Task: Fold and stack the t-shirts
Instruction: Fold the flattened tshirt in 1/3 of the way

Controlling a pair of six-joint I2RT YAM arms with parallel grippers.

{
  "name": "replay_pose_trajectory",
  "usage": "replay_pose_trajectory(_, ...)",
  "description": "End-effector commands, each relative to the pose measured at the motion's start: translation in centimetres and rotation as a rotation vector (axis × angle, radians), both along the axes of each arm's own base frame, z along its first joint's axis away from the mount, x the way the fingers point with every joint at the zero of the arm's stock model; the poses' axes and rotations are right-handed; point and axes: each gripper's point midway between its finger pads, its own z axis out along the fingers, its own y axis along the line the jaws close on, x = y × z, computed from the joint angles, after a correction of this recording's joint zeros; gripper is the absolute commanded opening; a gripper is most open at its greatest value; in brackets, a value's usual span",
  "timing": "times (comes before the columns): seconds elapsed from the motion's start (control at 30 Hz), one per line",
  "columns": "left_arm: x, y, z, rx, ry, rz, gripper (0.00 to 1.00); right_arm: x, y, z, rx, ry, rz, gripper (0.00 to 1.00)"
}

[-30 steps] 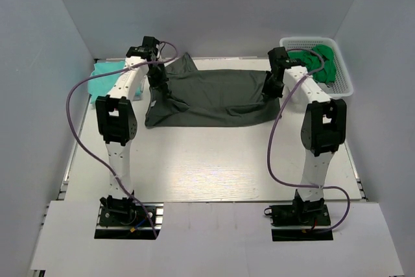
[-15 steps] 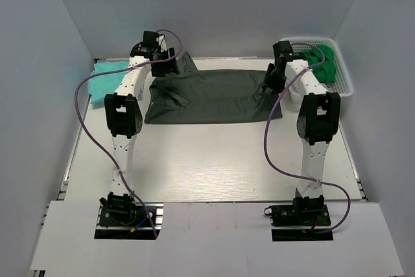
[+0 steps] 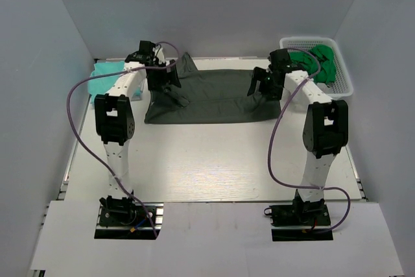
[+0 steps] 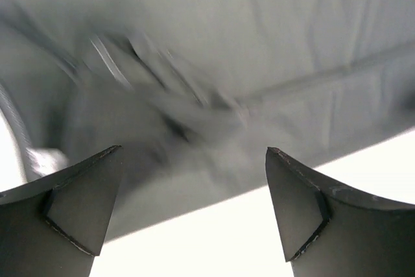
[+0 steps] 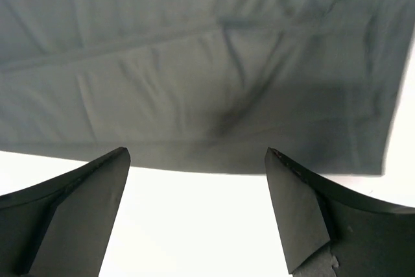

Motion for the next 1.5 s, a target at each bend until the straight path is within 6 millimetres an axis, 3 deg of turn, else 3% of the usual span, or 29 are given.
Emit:
replay_pose_trajectory(0.0,-2.9,-2.0,4.2,-0.119,-0.047,-0.016,1.00,0.0,1.1,0.3,0.044,-0.049,-0.019,0.90)
replay_pose_trajectory(0.03,-4.6,-2.2,1.8,-0.143,0.024,0.000,1.00,-0.2,0.9,-0.4,0.037,-0.032,-0.036,0.90)
replay_pose_trajectory(0.07,-5.2,-2.7,1.5,-0.180,0.037,-0.010,1.00,-0.2,0.4,-1.5,0.021,-0.011,-0.080,0.90)
replay_pose_trajectory(0.23,-6.8,-1.3,-2.3,-0.145,0.111,0.040,1.00,0.5,-1.4,-3.7,-0.055,0.005,-0.164,0.90)
replay_pose_trajectory(0.47,-6.1,2.4,-5.2,0.047,0.108,0.127,1.00,-1.9,-4.1,-7.8,-0.139,0.087,-0.261,0.90)
replay_pose_trajectory(0.57,-4.4,3.9,-5.0,0.087,0.070,0.144,1.00,-2.2,-4.8,-8.7,-0.170,0.103,-0.274,0.90)
replay_pose_trajectory(0.63,-3.6,3.8,-5.6,0.093,0.073,0.136,1.00,-2.2,-5.1,-9.0,-0.186,0.107,-0.277,0.90)
replay_pose_trajectory(0.7,-4.1,3.6,-6.4,0.060,0.134,0.132,1.00,-2.6,-5.9,-9.9,-0.228,0.126,-0.290,0.90)
replay_pose_trajectory(0.83,-7.8,3.3,-9.6,0.014,0.301,0.146,1.00,-3.9,-5.7,-11.1,-0.232,0.172,-0.284,0.90)
replay_pose_trajectory(0.87,-8.5,3.0,-9.2,-0.008,0.305,0.149,1.00,-4.9,-5.7,-11.5,-0.232,0.191,-0.279,0.90)
replay_pose_trajectory(0.93,-11.2,2.7,-10.2,-0.032,0.368,0.160,1.00,-5.6,-5.4,-11.3,-0.215,0.200,-0.275,0.90)
replay_pose_trajectory(1.07,-15.8,2.9,-9.7,-0.033,0.459,0.176,1.00,-8.9,-5.1,-11.8,-0.201,0.263,-0.265,0.90)
replay_pose_trajectory(1.1,-18.9,3.5,-9.9,-0.004,0.510,0.186,1.00,-9.9,-5.0,-11.4,-0.194,0.262,-0.267,0.90)
replay_pose_trajectory(1.13,-18.7,3.7,-9.0,0.002,0.486,0.189,1.00,-11.4,-5.2,-11.9,-0.202,0.293,-0.269,0.90)
replay_pose_trajectory(1.17,-20.6,3.8,-9.3,0.006,0.525,0.198,1.00,-12.2,-5.0,-11.9,-0.190,0.307,-0.264,0.90)
replay_pose_trajectory(1.27,-23.8,4.9,-8.2,0.062,0.567,0.216,1.00,-16.1,-4.4,-12.0,-0.173,0.351,-0.254,0.90)
replay_pose_trajectory(1.3,-24.5,5.3,-8.0,0.085,0.577,0.223,1.00,-18.4,-4.5,-12.3,-0.170,0.382,-0.244,0.90)
replay_pose_trajectory(1.37,-26.7,5.9,-7.8,0.120,0.623,0.230,1.00,-19.3,-3.6,-10.7,-0.135,0.338,-0.229,0.90)
replay_pose_trajectory(1.47,-28.7,6.4,-6.6,0.139,0.627,0.235,1.00,-22.1,-3.1,-9.8,-0.117,0.348,-0.207,0.90)
